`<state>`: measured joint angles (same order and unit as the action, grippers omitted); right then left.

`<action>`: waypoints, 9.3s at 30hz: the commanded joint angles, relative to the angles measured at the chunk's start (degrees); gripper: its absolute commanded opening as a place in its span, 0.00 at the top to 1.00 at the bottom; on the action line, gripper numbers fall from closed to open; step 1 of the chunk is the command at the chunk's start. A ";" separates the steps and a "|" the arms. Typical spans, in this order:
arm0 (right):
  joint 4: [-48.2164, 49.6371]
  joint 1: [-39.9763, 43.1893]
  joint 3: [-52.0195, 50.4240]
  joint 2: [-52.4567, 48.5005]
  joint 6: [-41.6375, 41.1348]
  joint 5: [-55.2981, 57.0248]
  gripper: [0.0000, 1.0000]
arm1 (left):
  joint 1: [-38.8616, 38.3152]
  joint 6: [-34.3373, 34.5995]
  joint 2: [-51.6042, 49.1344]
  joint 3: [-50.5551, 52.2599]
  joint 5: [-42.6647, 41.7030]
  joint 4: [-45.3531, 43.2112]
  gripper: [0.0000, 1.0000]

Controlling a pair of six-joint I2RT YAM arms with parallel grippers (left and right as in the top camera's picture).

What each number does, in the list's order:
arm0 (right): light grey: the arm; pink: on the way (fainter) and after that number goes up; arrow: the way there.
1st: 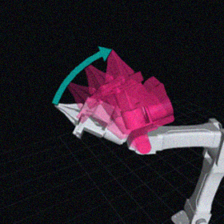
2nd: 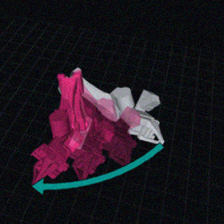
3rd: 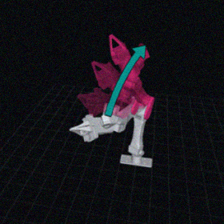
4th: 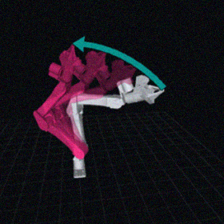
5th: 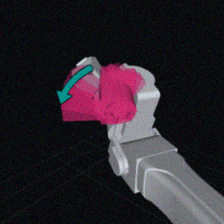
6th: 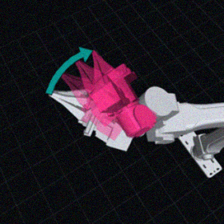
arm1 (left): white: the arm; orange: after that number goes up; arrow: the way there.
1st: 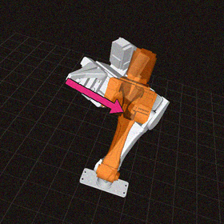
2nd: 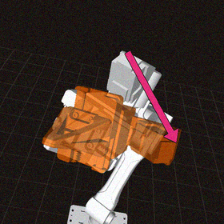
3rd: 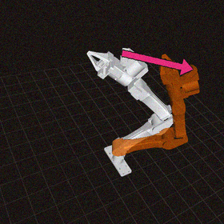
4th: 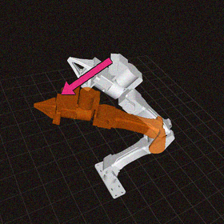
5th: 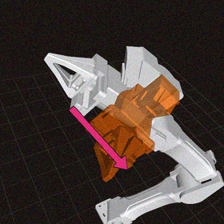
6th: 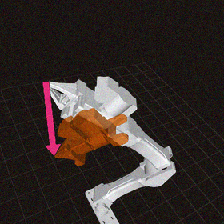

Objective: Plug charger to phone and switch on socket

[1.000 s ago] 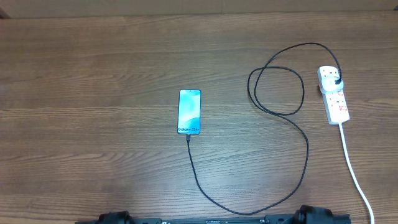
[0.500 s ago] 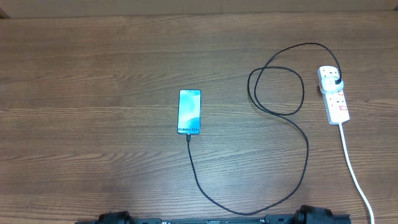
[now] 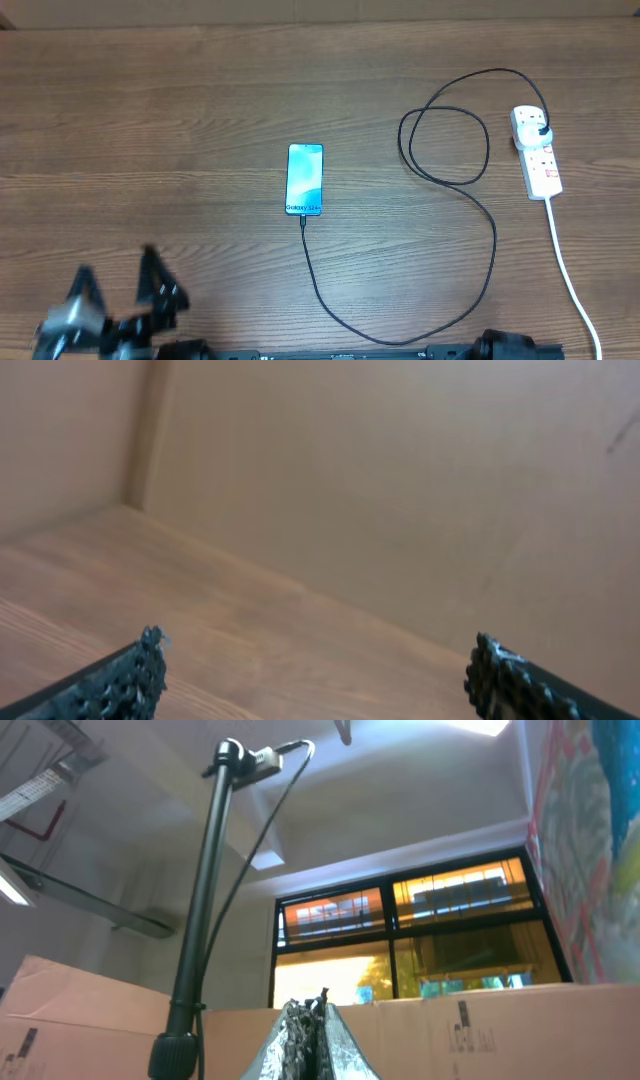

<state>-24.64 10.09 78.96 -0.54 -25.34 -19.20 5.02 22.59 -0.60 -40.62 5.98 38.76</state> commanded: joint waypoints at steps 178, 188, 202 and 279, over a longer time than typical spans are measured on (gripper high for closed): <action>14.73 -8.74 -76.06 0.00 10.43 16.15 0.00 | 0.22 -9.75 0.31 35.60 -4.11 -22.51 0.00; 20.28 -8.74 -78.53 0.33 10.43 16.59 0.00 | 0.22 -9.75 0.31 35.60 -4.11 -22.51 0.00; 20.28 -8.74 -78.53 0.33 10.43 16.57 0.00 | 0.22 -9.75 0.31 35.60 -4.11 -22.51 0.01; 19.93 -8.74 -78.51 0.33 14.75 19.15 0.00 | 0.22 -11.89 0.31 35.63 -2.64 -22.58 0.00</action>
<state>-4.75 1.45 1.06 -0.73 -10.87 0.21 5.02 12.88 -0.64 -5.34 2.61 16.29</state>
